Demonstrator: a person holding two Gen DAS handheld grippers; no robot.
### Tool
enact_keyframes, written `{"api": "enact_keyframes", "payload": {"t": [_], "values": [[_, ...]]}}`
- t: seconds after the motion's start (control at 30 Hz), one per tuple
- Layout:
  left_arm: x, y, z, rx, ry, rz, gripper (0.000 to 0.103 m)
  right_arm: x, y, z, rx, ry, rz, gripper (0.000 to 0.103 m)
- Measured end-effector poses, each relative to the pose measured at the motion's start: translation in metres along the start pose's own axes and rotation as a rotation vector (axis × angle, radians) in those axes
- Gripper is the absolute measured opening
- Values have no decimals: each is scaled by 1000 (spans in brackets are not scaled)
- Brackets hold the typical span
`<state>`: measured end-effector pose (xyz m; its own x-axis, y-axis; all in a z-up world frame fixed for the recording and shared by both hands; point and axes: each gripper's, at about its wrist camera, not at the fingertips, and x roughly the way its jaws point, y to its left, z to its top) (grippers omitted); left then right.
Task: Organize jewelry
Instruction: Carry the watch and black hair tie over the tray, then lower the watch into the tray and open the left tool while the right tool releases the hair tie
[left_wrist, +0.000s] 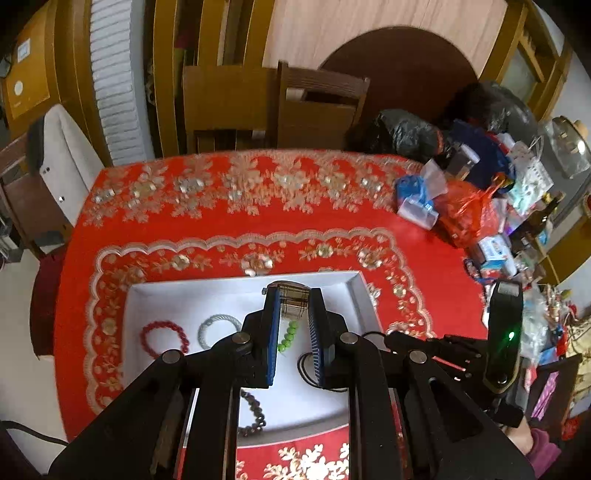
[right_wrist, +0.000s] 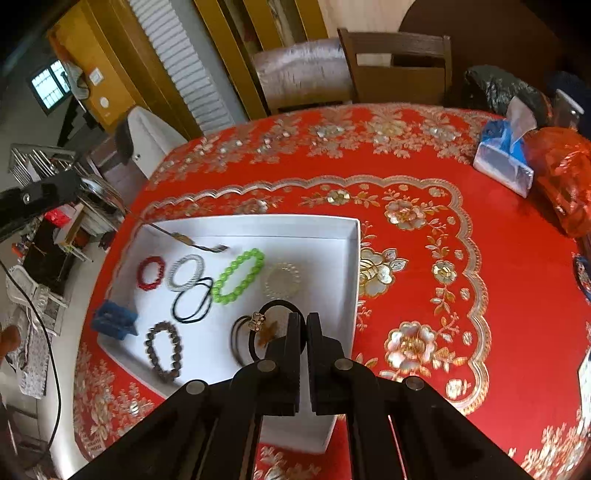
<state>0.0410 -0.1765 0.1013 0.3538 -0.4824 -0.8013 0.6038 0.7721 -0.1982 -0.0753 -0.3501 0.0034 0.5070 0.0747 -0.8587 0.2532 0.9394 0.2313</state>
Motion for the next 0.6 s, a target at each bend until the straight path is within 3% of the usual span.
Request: {"api": "enact_keyframes", "payload": {"t": [0.17,0.37,0.5,0.6], "values": [[50,-1,-34,-28,130,20,14,29,-5,7,-26,64,-2,3],[80,0,-86,-43,245,42,14,54,-3,7,-91,120,-25,3],[86,-4,-99,-45,255,48,14,68,-1,4,-111,140,-37,3],[87,-9,-102,-37,242,63,14,74,3,3,-157,127,-106,3]]}}
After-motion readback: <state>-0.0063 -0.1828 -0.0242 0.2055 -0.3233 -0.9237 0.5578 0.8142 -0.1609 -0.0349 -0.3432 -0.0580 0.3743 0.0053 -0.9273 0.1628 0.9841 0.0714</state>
